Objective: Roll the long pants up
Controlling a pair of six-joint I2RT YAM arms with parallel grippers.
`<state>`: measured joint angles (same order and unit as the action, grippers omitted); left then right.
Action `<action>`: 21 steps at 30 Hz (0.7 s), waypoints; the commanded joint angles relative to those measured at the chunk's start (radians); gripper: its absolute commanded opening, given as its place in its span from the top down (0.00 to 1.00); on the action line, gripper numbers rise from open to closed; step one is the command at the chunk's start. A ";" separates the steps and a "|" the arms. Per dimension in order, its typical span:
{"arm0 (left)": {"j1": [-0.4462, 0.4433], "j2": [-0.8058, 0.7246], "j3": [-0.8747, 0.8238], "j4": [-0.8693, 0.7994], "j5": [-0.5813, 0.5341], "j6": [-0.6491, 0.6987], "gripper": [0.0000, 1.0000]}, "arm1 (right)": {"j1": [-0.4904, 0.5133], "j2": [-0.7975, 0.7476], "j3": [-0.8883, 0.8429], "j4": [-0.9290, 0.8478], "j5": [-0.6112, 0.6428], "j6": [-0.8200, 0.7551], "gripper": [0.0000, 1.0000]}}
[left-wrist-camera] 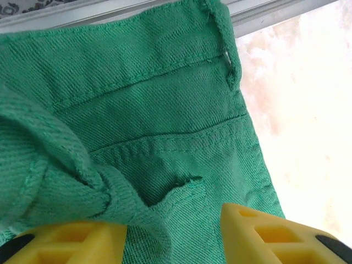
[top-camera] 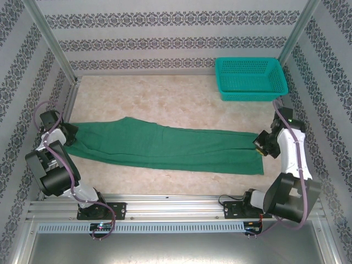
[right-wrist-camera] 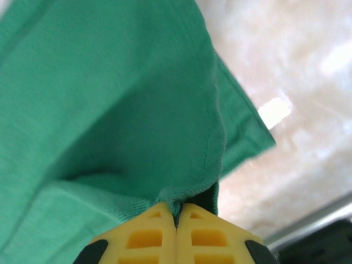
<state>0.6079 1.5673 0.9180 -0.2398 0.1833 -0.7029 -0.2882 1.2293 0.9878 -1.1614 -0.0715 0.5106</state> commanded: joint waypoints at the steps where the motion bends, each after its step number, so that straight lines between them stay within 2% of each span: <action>1: -0.009 -0.005 0.024 -0.018 -0.008 0.023 0.51 | 0.029 -0.012 -0.006 -0.056 0.047 0.048 1.00; 3: -0.009 -0.008 0.028 -0.033 -0.008 0.028 0.51 | 0.017 0.001 -0.005 -0.089 0.022 0.050 0.98; 4: -0.009 -0.014 0.026 -0.035 -0.010 0.030 0.50 | 0.011 0.005 0.001 -0.110 0.004 0.047 0.85; 7: -0.007 -0.030 0.027 -0.046 -0.032 0.033 0.49 | -0.018 -0.021 0.047 -0.167 0.003 0.026 0.83; 9: -0.004 -0.033 0.033 -0.049 -0.035 0.034 0.49 | -0.062 -0.042 0.076 -0.173 0.022 -0.002 0.61; 10: -0.002 -0.030 0.034 -0.049 -0.032 0.034 0.49 | -0.088 -0.041 0.090 -0.173 0.029 -0.017 0.55; 15: 0.000 -0.014 0.035 -0.040 -0.010 0.031 0.50 | -0.148 0.066 0.113 -0.136 0.041 -0.077 0.55; 21: 0.000 0.009 0.023 -0.002 0.011 0.022 0.51 | -0.192 0.254 0.121 0.034 0.019 -0.063 0.55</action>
<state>0.6086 1.5642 0.9237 -0.2573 0.1772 -0.6914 -0.4656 1.4204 1.0931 -1.2160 -0.0525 0.4557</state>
